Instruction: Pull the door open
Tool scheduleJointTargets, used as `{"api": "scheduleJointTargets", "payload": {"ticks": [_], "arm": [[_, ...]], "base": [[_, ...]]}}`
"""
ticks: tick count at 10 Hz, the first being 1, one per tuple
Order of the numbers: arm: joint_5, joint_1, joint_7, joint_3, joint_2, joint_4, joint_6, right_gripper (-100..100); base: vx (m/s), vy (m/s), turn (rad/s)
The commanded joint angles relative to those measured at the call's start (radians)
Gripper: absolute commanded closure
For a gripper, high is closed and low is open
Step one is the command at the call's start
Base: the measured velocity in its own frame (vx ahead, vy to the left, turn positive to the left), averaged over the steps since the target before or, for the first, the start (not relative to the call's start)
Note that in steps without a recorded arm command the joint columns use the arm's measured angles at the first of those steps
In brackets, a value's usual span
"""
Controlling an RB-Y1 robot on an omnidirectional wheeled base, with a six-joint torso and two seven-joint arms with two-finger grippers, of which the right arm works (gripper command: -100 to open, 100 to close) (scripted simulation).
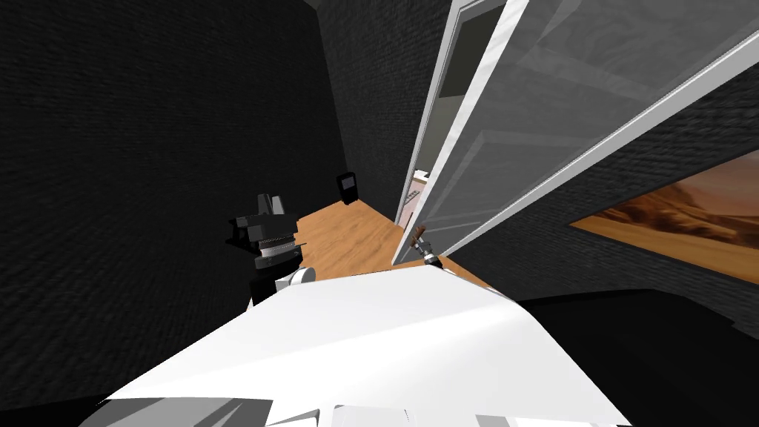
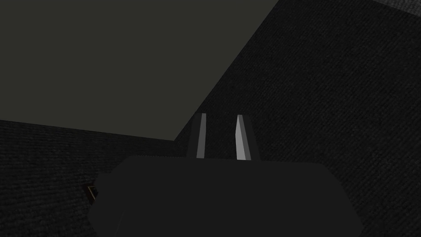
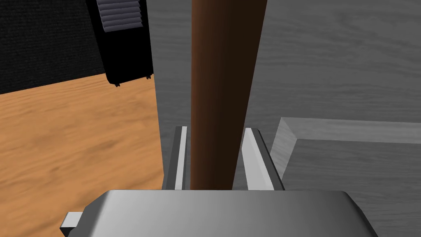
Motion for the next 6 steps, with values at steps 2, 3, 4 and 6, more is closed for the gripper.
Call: {"api": "scheduleJointTargets", "payload": {"ticks": [2, 3, 4, 6], "arm": [[0.009, 0.006, -0.014, 0.008, -0.01, 0.009, -0.024, 100], [0.013, 0.008, -0.021, 0.012, -0.014, 0.014, -0.035, 100], [0.018, 0.011, -0.028, 0.016, -0.019, 0.018, -0.047, 100], [0.027, 0.017, -0.042, 0.024, -0.029, 0.027, -0.07, 100]], "base": [[-0.164, -0.066, 0.143], [-0.205, -0.094, 0.14], [-0.194, -0.072, 0.126], [-0.207, -0.109, 0.128]]}}
